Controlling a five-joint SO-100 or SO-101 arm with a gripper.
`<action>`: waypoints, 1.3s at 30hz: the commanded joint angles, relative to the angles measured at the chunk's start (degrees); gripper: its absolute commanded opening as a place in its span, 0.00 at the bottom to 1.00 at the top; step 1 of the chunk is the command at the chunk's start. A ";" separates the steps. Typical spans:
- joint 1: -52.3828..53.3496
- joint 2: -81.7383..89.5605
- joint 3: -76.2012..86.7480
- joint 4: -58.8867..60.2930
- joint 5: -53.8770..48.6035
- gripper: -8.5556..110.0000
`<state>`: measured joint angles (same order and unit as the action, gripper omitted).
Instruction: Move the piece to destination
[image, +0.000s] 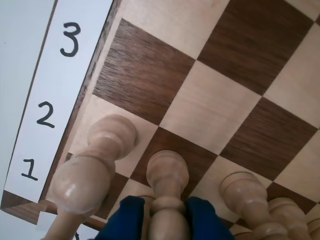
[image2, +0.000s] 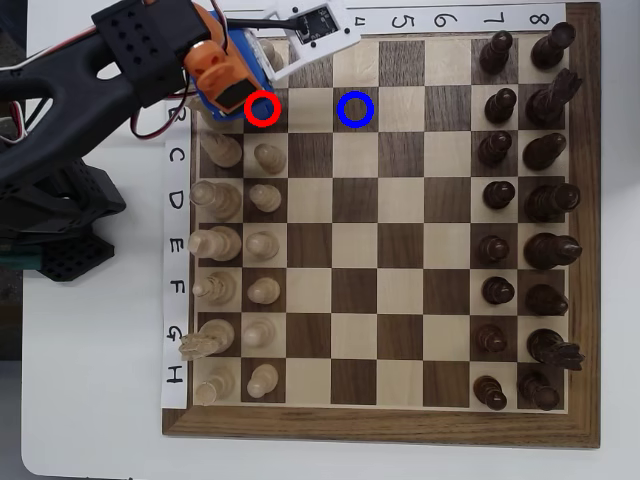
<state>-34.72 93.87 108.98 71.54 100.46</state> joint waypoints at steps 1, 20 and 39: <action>1.93 3.43 0.18 -1.58 38.67 0.10; 5.10 8.17 -0.79 -1.93 40.52 0.07; 7.56 14.24 -11.16 2.90 43.33 0.07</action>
<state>-29.27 95.19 109.78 71.98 100.46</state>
